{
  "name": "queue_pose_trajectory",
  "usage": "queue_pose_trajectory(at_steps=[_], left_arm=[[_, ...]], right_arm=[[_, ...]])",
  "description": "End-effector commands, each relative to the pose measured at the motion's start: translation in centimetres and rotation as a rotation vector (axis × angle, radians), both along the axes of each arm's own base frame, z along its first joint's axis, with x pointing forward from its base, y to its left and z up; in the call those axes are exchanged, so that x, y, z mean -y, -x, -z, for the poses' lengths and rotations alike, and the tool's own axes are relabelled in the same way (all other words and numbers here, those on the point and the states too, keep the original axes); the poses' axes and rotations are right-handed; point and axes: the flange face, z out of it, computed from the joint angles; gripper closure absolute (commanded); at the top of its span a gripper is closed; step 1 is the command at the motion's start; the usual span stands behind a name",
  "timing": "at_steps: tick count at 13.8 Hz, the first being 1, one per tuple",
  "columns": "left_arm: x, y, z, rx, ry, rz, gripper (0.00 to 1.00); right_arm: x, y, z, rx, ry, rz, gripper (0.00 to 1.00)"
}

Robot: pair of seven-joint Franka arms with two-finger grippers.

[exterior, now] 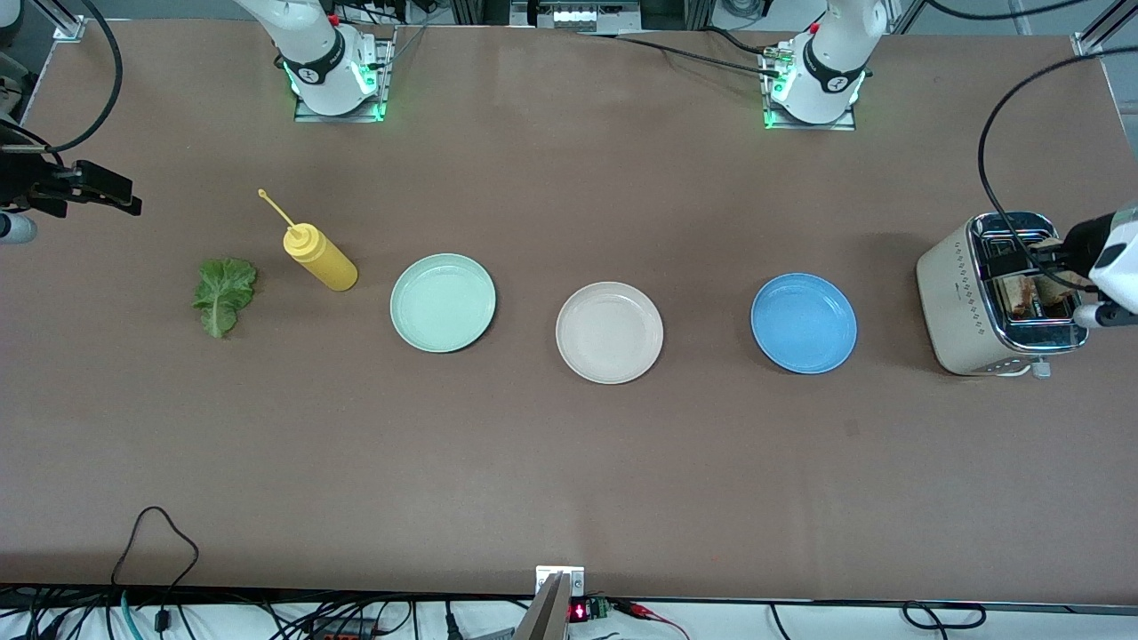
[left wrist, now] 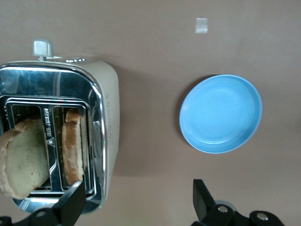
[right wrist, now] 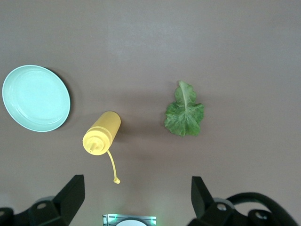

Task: Make sandwich in beige plate with both arms
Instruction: 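Reach the left gripper into the toaster and grasp a bread slice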

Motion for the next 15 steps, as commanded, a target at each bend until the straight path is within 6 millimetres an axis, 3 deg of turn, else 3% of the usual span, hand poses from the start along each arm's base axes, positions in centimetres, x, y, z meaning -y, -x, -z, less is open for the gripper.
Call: queue_pose_trajectory(at_steps=[1,5,7,8,10,12,14,15], left_arm=[[-2.9,0.1,2.5,-0.046,-0.053,0.008,0.0],[-6.1,1.0,5.8,-0.104,-0.033,-0.042,0.0],[-6.2,1.0,6.8,-0.119,-0.028,-0.043,0.0],[-6.2,0.9,7.4,-0.13,-0.024,-0.043,0.05],[-6.3,0.8,9.1,-0.157,-0.016,-0.044,0.23],[-6.1,0.8,9.2,-0.165,-0.018,-0.052,0.5],[-6.0,0.9,9.3,-0.172,-0.016,-0.054,0.85],[-6.1,1.0,9.4,-0.178,-0.013,-0.051,0.95]], right_arm=[[0.0,-0.1,-0.3,-0.005,0.0,0.008,0.0],[0.0,-0.1,-0.3,-0.005,0.0,0.008,0.0],[0.0,-0.1,-0.3,-0.005,0.0,0.008,0.0],[0.1,-0.1,-0.3,-0.005,0.0,0.009,0.0],[0.0,-0.1,-0.3,-0.005,0.0,0.008,0.0],[0.0,-0.1,-0.3,-0.005,0.0,0.008,0.0],[0.1,-0.1,-0.3,-0.005,0.0,0.009,0.0],[0.1,-0.1,-0.3,-0.005,0.0,0.008,0.0]])
